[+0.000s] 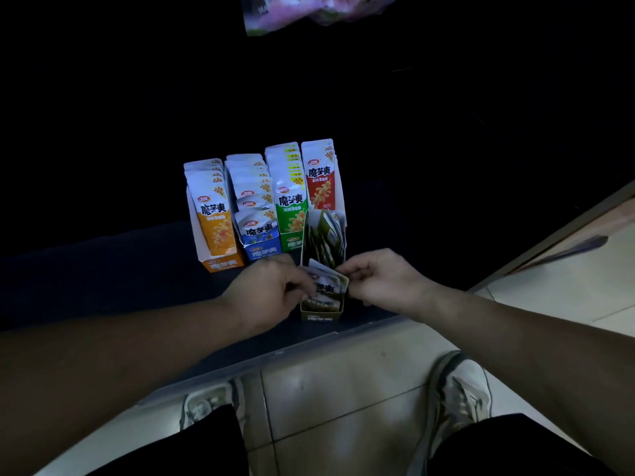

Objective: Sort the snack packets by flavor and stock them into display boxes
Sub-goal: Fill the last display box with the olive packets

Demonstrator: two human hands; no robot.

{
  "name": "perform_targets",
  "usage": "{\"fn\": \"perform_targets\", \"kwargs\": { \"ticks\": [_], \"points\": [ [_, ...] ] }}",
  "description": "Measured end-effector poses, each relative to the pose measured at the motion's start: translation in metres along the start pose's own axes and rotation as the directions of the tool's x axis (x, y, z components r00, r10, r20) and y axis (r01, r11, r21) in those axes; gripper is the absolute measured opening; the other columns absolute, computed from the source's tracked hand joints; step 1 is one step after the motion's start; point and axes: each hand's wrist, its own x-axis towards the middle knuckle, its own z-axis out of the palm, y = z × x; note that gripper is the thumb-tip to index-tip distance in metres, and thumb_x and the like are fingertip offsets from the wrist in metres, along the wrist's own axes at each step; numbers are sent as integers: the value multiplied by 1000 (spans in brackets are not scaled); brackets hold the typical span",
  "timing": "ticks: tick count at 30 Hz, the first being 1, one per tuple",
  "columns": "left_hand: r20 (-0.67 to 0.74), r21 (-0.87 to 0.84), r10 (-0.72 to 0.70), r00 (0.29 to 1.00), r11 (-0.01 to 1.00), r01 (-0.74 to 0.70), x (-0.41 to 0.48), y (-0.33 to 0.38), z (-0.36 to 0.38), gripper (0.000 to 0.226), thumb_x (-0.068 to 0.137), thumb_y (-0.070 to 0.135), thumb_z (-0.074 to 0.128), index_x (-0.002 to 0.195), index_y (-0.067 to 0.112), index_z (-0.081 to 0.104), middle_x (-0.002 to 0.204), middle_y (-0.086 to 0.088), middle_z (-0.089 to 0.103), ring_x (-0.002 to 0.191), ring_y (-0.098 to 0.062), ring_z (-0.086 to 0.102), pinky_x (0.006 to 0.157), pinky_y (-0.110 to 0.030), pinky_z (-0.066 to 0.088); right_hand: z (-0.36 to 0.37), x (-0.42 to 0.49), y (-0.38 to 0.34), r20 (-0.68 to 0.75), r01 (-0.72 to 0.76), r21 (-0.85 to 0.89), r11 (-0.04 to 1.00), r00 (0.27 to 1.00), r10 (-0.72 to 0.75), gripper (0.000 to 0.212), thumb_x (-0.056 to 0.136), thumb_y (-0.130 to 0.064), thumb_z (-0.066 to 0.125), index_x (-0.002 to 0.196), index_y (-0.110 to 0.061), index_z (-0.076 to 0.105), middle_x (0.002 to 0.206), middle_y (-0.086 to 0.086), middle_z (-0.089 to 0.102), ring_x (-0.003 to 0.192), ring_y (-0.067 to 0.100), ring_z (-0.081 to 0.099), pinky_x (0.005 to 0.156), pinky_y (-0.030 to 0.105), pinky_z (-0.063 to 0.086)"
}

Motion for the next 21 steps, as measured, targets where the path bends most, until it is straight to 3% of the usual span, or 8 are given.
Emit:
{"fn": "perform_targets", "kwargs": {
  "ticks": [4,7,10,12,15,18,21],
  "points": [
    [-93,-165,-155,984,977,138,6,6,-8,29,83,22,85,96,30,60,90,9,61,70,-8,63,57,-19,48,2,0,-1,-57,35,-15,999,998,-36,13,96,-12,70,90,-22,77,71,-11,71,66,-2,66,55,11,47],
    [-83,-186,-186,979,968,168,7,6,-11,38,84,24,84,107,36,56,101,10,62,73,-9,67,58,-13,49,4,-5,-2,-34,44,-28,999,998,-45,24,99,-16,67,82,-31,75,80,2,75,73,10,66,58,19,51],
    [9,-220,-150,989,964,149,4,2,-6,25,91,20,78,110,33,69,101,8,67,79,-8,67,69,-19,56,4,-6,-4,52,11,-34,999,999,-9,24,101,-19,64,88,-36,76,92,4,75,80,13,65,62,24,53],
    [21,-207,-129,991,970,130,0,3,-2,11,93,20,75,98,30,73,95,7,68,81,-8,66,73,-28,57,3,-5,-6,72,-23,-14,1000,997,24,25,101,-18,63,91,-36,77,95,0,76,85,11,67,64,26,55],
    [-32,-177,-136,990,976,128,-1,10,1,12,94,27,74,84,29,68,80,8,69,74,-8,66,65,-31,56,0,1,-10,-64,-54,86,995,996,59,20,96,-15,65,84,-26,76,86,3,75,81,19,71,67,37,59],
    [10,-153,-124,992,980,124,1,12,2,10,94,28,74,85,26,70,78,9,70,74,-8,66,67,-32,56,-4,9,-7,-189,-11,30,999,982,17,8,89,-20,77,87,-21,69,80,9,73,72,21,71,65,39,60],
    [80,-224,-142,987,962,157,-5,7,5,5,91,26,78,87,24,75,83,8,73,79,-8,68,74,-31,57,-4,18,-4,-206,-14,-60,998,979,1,25,76,-37,90,89,-25,72,77,6,73,67,17,70,62,31,56]
  ]
}}
